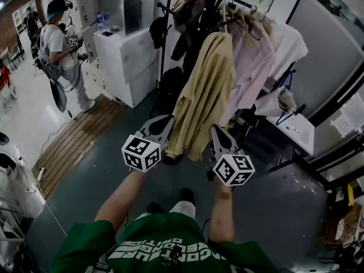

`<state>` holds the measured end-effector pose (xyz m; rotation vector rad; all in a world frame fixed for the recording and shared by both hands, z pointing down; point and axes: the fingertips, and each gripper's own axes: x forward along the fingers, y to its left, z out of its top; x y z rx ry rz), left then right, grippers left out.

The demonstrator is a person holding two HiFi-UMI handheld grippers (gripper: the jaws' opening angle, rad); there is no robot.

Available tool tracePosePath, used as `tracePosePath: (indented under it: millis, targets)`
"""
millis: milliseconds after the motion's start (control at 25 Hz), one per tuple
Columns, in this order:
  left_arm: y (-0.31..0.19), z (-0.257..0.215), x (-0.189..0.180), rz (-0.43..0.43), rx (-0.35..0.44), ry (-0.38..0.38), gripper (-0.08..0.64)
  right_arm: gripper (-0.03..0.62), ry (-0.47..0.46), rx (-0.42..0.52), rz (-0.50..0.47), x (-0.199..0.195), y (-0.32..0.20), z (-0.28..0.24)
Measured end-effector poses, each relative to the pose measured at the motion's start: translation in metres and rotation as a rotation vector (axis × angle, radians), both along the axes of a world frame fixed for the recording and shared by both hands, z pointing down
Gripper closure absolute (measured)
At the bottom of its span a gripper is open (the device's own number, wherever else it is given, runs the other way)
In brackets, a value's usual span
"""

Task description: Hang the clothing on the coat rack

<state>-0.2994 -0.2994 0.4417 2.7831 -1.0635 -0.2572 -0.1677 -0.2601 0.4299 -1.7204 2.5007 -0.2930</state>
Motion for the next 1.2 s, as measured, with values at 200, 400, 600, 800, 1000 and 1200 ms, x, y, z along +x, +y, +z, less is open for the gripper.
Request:
tracePosePath:
  millis: [200,400,600,800,1000,1200]
  targets:
    - [0.000,0.002,-0.003,0.003,-0.006,0.002,0.555,0.584,0.013,0.001,-0.004,-0.005,0.000,0.001]
    - [0.001,0.003,-0.010,0.000,-0.002,0.005,0.555,0.584,0.032,-0.003,-0.003,-0.011,-0.002,0.002]
    - [-0.001,0.005,-0.017,-0.007,-0.005,0.009,0.555,0.584,0.037,-0.009,-0.007,-0.017,-0.005,0.006]
    - [0.001,0.007,-0.020,-0.012,-0.010,0.014,0.555,0.584,0.034,-0.008,-0.010,-0.020,-0.005,0.005]
    - [0.004,0.012,-0.022,-0.012,-0.028,0.019,0.556,0.584,0.030,-0.011,-0.008,-0.021,-0.003,0.006]
    - [0.007,0.012,-0.020,-0.001,-0.032,0.030,0.557,0.584,-0.004,-0.015,-0.021,-0.023,-0.002,0.006]
